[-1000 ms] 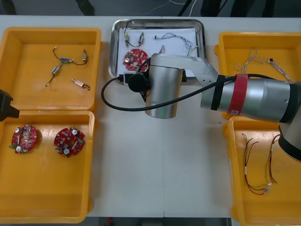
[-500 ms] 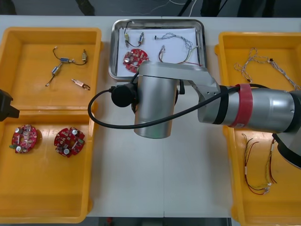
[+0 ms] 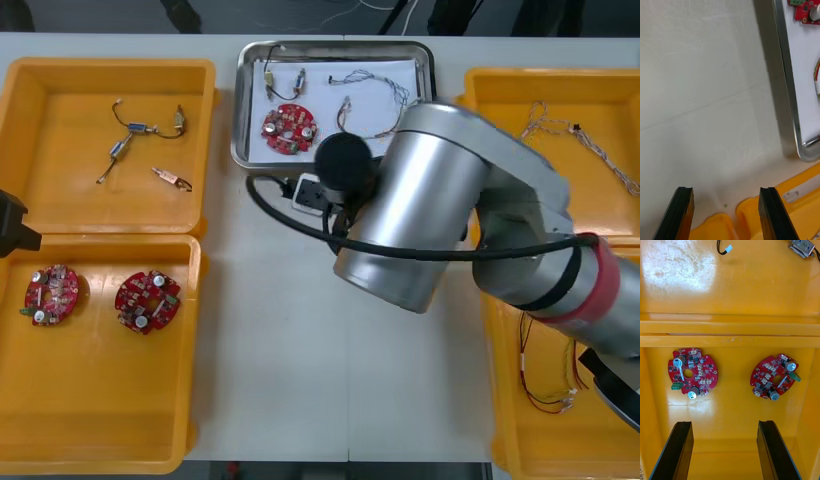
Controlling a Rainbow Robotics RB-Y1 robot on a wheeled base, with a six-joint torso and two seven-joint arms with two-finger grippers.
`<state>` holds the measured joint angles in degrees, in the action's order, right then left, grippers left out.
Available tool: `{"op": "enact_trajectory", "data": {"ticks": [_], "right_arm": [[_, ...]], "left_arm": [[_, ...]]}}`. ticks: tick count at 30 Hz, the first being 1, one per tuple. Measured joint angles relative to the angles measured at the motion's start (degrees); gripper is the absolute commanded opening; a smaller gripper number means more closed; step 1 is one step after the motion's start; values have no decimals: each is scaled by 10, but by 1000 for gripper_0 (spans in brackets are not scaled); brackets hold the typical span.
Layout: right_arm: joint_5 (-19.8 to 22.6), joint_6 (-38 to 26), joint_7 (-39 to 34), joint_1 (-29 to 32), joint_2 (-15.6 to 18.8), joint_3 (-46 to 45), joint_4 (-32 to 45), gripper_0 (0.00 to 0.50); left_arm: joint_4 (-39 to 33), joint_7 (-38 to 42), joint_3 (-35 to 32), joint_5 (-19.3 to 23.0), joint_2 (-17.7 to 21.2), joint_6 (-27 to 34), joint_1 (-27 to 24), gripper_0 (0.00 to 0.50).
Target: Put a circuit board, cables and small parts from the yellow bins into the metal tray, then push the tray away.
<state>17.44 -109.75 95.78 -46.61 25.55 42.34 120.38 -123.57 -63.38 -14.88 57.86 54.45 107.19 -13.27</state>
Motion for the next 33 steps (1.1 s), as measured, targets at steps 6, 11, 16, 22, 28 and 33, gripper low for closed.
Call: {"op": "enact_trajectory", "data": {"ticks": [6,11,16,22,28,33], "right_arm": [[0,0,0,69,2,-99,76,500],[25,-1,0,117,6,-183,113,500],[100,-1,-13,169,20,-301,128,500],[167,-1,-27,224,55,-423,131,500],[202,-1,-37,272,94,-509,132,500],[204,-1,-39,309,105,-568,133,500]], "left_arm": [[0,0,0,0,0,0,0,500],[0,0,0,0,0,0,0,500],[0,0,0,0,0,0,-1,500],[0,0,0,0,0,0,-2,500],[0,0,0,0,0,0,-2,500],[-1,0,0,0,0,0,-2,500]]}}
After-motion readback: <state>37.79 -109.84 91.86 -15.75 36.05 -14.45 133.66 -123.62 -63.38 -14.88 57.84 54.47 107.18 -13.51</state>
